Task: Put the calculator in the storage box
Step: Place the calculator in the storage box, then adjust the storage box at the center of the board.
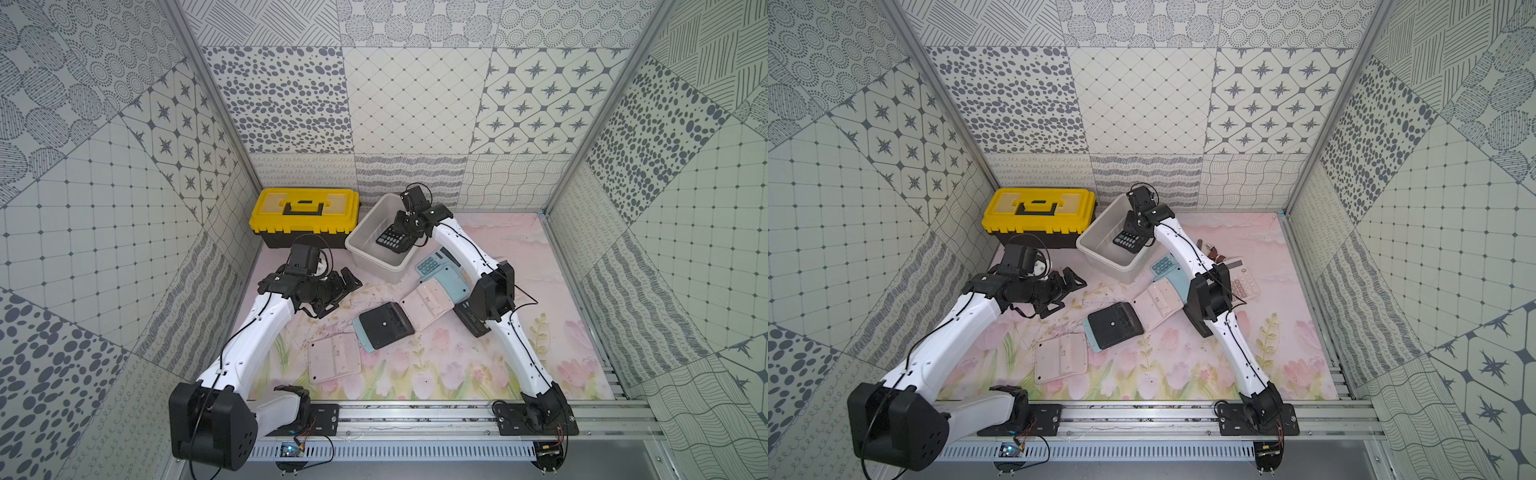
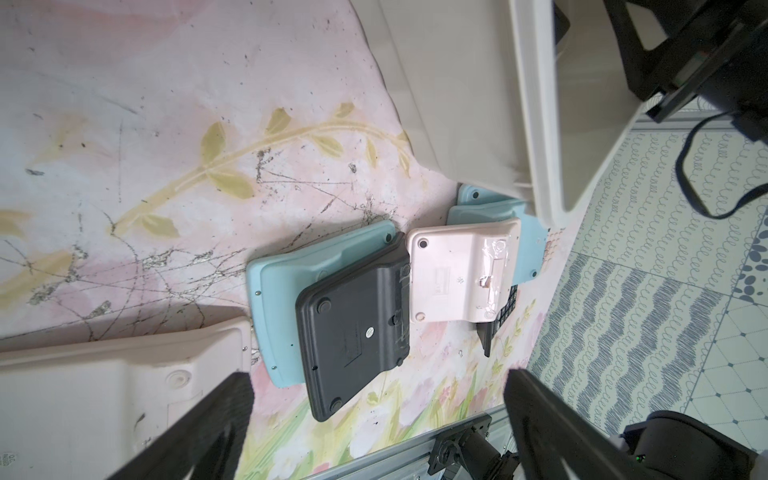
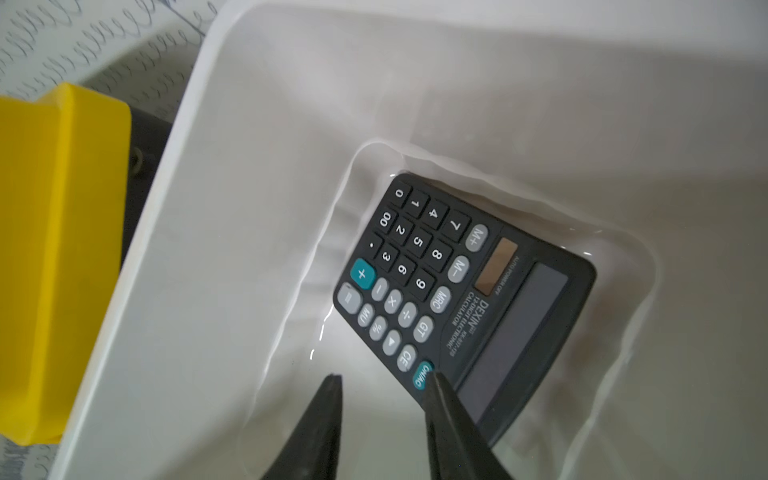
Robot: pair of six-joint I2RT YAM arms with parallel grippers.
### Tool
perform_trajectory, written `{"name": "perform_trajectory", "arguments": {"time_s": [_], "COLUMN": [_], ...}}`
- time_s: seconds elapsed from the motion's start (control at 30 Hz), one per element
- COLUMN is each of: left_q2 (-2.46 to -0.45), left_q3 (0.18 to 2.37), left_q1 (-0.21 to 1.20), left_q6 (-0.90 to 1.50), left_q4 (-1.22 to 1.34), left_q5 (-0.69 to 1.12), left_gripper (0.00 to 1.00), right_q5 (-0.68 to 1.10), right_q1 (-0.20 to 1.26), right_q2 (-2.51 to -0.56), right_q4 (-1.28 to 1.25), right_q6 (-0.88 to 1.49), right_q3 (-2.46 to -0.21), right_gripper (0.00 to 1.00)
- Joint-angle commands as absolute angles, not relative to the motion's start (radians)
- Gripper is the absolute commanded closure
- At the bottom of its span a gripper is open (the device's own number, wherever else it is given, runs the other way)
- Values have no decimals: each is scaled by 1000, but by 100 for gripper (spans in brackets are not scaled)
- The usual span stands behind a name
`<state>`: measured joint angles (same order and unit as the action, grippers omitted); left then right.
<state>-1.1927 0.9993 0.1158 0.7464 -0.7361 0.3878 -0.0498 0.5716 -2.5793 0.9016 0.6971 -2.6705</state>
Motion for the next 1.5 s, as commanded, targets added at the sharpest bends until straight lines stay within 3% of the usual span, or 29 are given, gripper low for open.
{"name": "perform_trajectory", "arguments": {"time_s": [0.0,0.17,0.33,0.5,0.63,0.77,1.17,1.47], "left_q2": [-1141,-1111,-1122,-1270,-1433,-1522,-1483,-1415], "left_q3": [974,923,919,1111,1302,1419,1352,1262], "left_q1": [113,115,114,113,106,102,100,100], "left_q6": [762,756,763,734,720,729,720,729], "left_q4": [-799,-811,-780,-787,-818,-822,-816,-813], "left_q5": [355,355,349,298,273,270,262,283], "left_gripper": [0,0,0,0,0,0,0,0], "right_q5": [-40,9,62,-21,-51,-45,-79,-121], "right_q1": [571,571,572,596,606,613,661,674], "right_q2": [-2450,-2328,-2240,-2137,-2111,-2140,-2207,-2132], "right_q4": [882,882,883,883,887,920,1002,1001], "right_q6": [676,627,606,608,614,636,628,568], "right_q3": [-2688,-2602,-2473,-2310,-2229,-2200,-2151,-1965], "right_gripper": [53,45,44,40,19,12,10,13]}}
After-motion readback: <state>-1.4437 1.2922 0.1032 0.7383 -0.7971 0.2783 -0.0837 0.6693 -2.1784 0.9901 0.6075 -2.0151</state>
